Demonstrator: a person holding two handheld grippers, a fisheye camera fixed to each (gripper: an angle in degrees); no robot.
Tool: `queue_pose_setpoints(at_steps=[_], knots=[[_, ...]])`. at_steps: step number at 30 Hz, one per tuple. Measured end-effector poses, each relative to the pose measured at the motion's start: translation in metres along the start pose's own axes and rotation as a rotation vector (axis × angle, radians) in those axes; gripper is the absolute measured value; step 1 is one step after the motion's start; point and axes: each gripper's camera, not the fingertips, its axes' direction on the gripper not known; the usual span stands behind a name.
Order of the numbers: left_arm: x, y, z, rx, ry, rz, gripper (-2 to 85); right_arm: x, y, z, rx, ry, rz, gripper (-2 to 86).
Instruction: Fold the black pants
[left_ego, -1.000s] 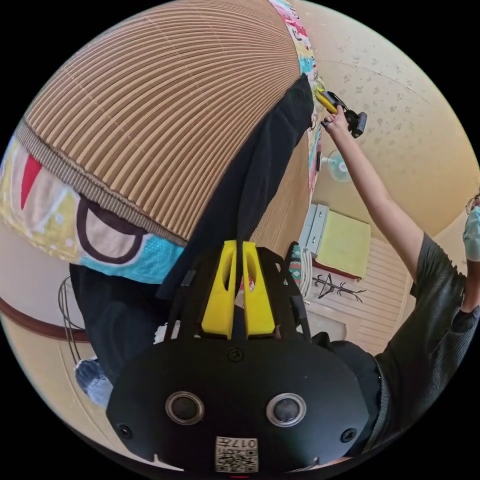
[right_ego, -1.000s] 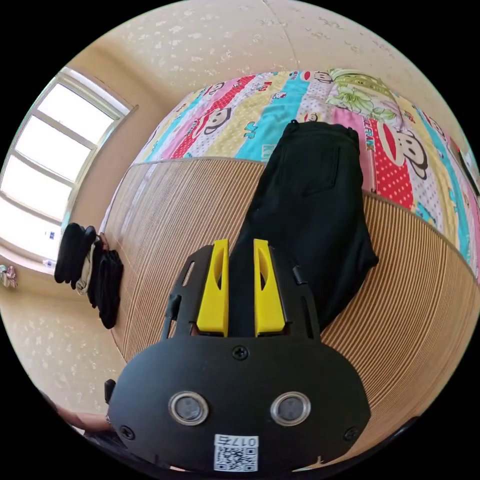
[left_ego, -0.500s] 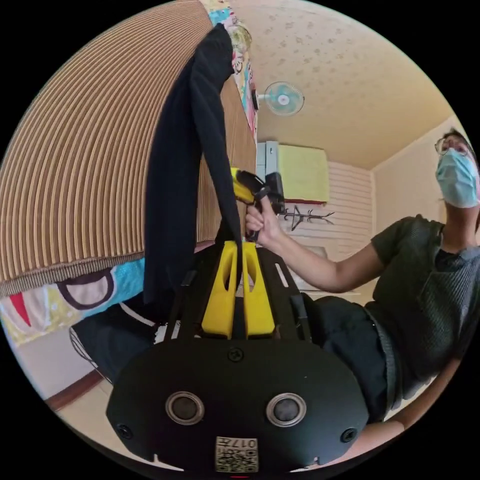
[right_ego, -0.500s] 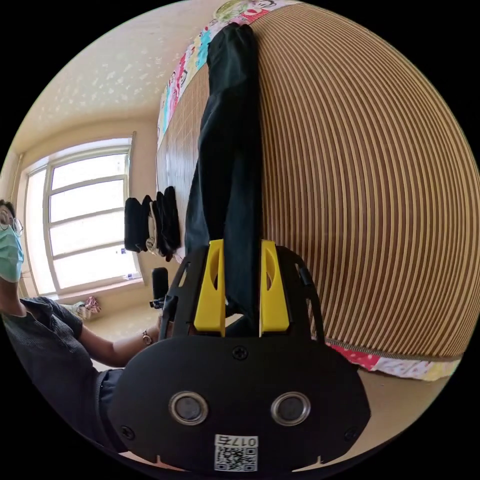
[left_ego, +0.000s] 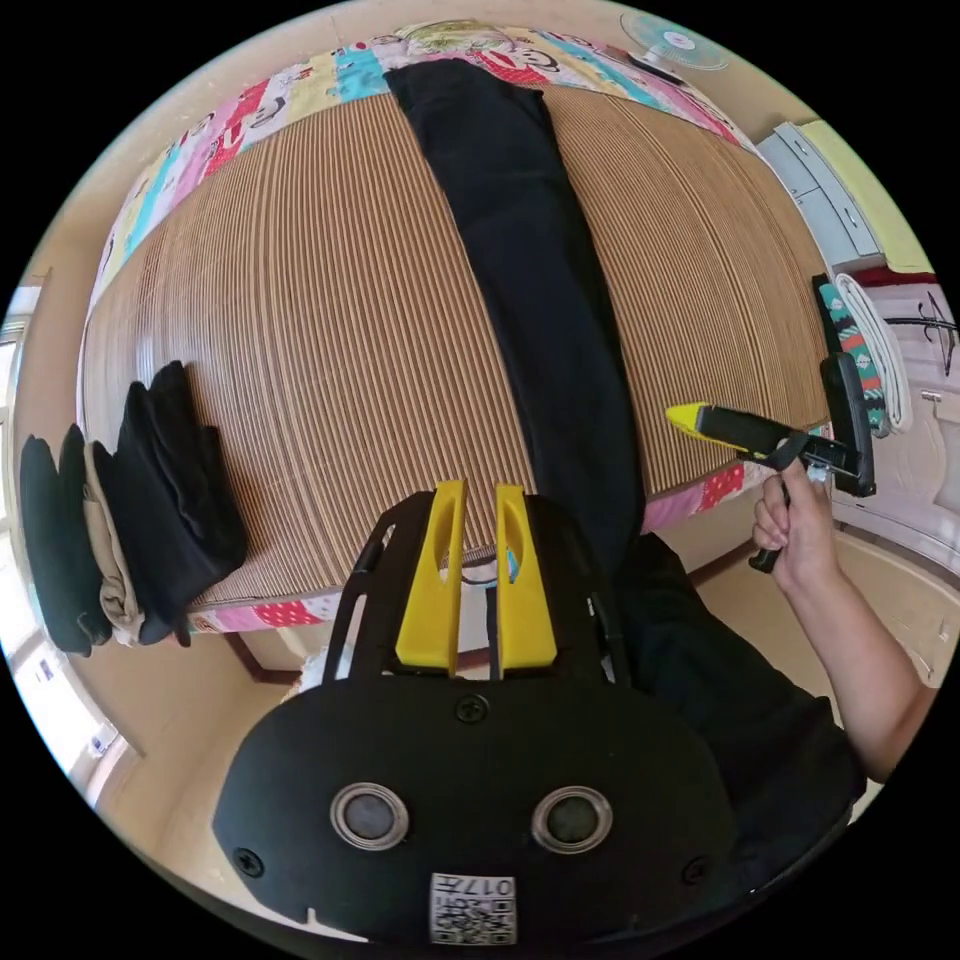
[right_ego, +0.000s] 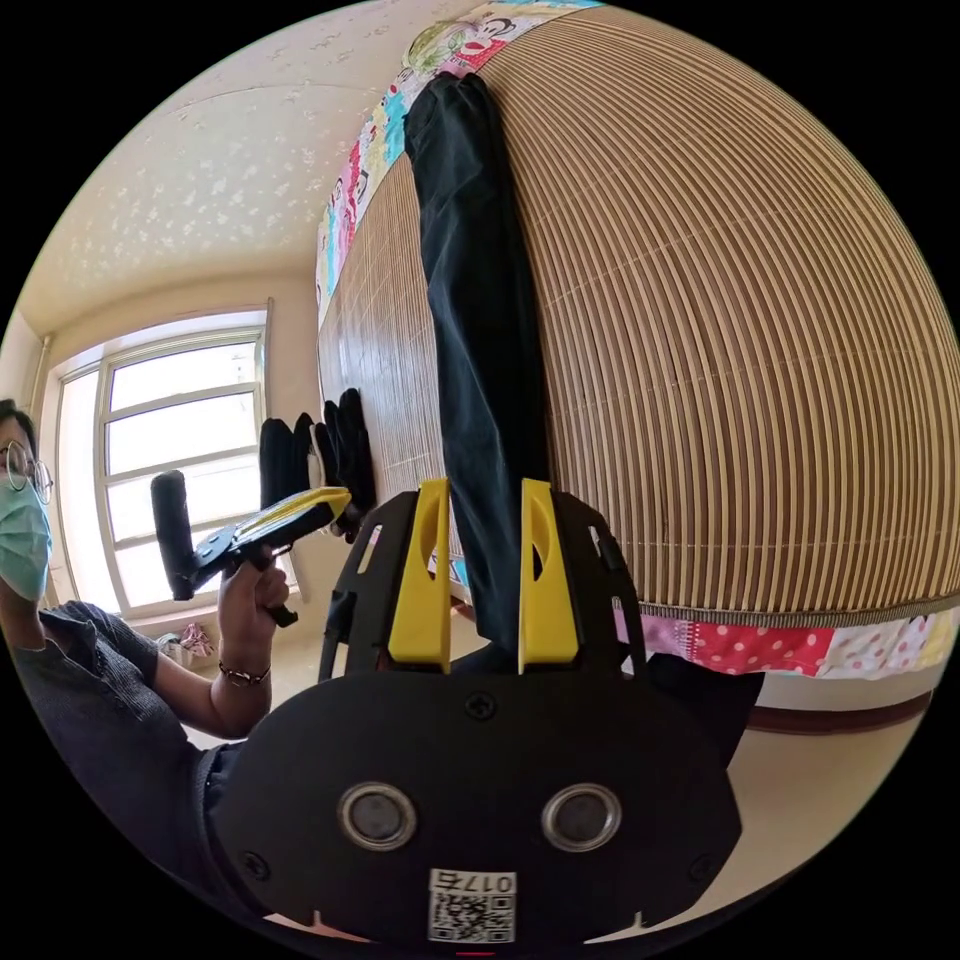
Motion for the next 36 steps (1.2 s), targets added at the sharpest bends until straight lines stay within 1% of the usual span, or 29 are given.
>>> queue_pose_setpoints(at_steps=[3,8,13,28,36], knots=[[0.031,-0.016,-0.010,0.032,-0.023,-0.015,4.0,0.000,0.001,-0.001,0.012,-0.017,0.012,10.4],[0.064,-0.030,-0.007,0.011,0.023,-0.052,3.8,0.002,0.003,0.003,0.013,-0.039,0.025,10.4],[0.094,-0.042,-0.010,0.014,0.041,-0.054,5.6,0.000,0.004,0.013,-0.020,-0.064,-0.002,10.6],[0.146,-0.069,-0.036,0.077,0.064,-0.071,6.5,0.005,0.004,0.019,-0.038,-0.074,0.004,10.7],[0.152,-0.081,-0.038,0.074,0.059,-0.069,6.5,0.012,0.001,0.017,-0.042,-0.080,0.014,10.6]])
